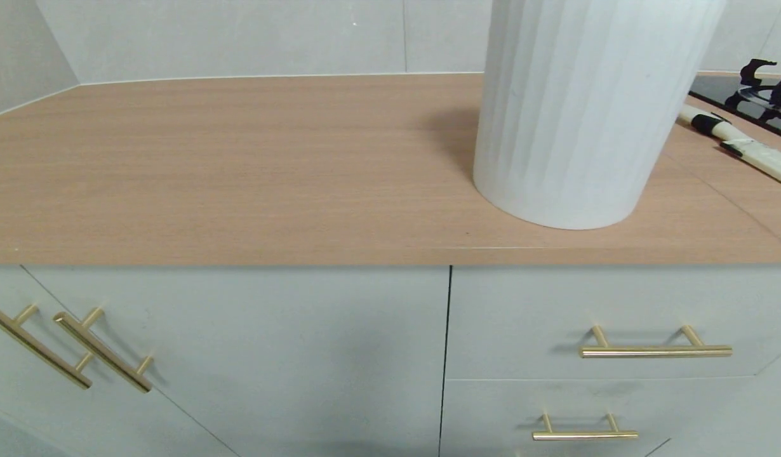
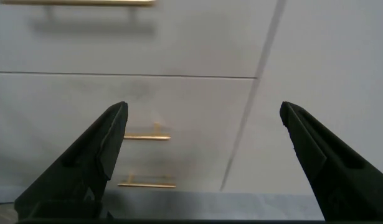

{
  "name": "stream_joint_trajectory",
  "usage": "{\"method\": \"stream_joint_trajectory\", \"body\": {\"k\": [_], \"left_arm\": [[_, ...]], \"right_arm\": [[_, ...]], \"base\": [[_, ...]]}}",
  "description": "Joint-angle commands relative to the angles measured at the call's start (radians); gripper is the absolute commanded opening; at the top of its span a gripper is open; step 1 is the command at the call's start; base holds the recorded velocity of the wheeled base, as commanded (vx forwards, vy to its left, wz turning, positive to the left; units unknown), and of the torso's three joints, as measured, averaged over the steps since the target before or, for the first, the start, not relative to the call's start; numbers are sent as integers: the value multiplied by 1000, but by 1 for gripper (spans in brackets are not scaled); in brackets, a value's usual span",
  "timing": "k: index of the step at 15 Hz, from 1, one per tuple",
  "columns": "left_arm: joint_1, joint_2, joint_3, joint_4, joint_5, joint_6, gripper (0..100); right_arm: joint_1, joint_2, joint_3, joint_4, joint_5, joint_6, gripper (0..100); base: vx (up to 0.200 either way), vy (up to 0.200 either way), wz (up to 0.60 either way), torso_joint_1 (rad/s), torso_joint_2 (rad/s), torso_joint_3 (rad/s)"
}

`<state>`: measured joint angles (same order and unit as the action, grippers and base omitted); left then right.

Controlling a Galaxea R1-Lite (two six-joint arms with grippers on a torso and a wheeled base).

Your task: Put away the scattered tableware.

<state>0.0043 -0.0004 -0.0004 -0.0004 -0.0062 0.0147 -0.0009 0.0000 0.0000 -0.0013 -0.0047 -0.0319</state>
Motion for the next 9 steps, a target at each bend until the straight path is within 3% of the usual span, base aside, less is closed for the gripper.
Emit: {"method": "stream_joint_trajectory", "body": {"k": [1,2,9], "left_arm": [[0,0,-1,0,0,-1,100],[0,0,0,0,0,-2,100],[0,0,-1,0,0,-4,100]], "right_arm": [[1,2,0,0,0,0,100],[1,2,0,0,0,-2,100],[1,2,0,0,2,-2,100]], "base": [[0,-200,0,-2,2,7],[0,-200,0,-2,2,7],[0,0,0,0,0,0]]}}
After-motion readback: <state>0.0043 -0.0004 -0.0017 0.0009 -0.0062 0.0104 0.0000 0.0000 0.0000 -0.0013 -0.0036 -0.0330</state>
